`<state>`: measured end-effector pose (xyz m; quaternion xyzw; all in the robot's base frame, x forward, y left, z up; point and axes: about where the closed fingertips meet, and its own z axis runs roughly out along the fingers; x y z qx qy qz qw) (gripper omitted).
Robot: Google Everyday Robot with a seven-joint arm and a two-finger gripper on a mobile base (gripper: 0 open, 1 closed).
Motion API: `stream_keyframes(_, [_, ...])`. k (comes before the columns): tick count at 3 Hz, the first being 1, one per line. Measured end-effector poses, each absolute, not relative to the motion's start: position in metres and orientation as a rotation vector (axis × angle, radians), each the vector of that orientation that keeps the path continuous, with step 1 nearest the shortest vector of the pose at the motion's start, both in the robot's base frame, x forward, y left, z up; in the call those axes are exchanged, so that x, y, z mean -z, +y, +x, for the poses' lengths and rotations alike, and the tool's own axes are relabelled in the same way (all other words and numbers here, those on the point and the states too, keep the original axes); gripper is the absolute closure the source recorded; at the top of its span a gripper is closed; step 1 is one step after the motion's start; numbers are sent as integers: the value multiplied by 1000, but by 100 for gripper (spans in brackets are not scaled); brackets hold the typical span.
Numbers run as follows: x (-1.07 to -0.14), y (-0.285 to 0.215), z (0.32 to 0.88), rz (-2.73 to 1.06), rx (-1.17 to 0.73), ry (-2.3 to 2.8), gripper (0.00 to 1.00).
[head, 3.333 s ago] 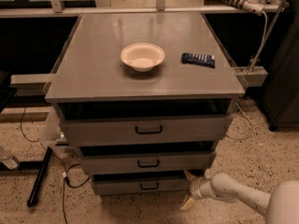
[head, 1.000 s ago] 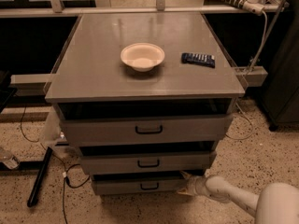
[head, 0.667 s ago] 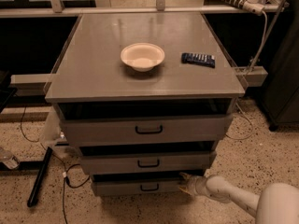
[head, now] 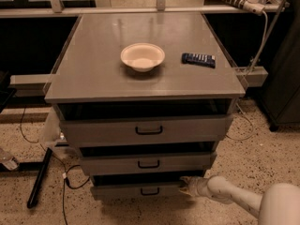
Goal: Open bottom drawer
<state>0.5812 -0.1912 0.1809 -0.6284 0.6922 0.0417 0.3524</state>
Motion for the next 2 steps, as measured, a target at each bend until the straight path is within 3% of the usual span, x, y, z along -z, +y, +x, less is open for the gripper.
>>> stream_keyframes(1, [-183,-191,581,-1626,-108,1791,100])
stream_keyframes(2, [-183,-191,581,-1626,-108,1791,81])
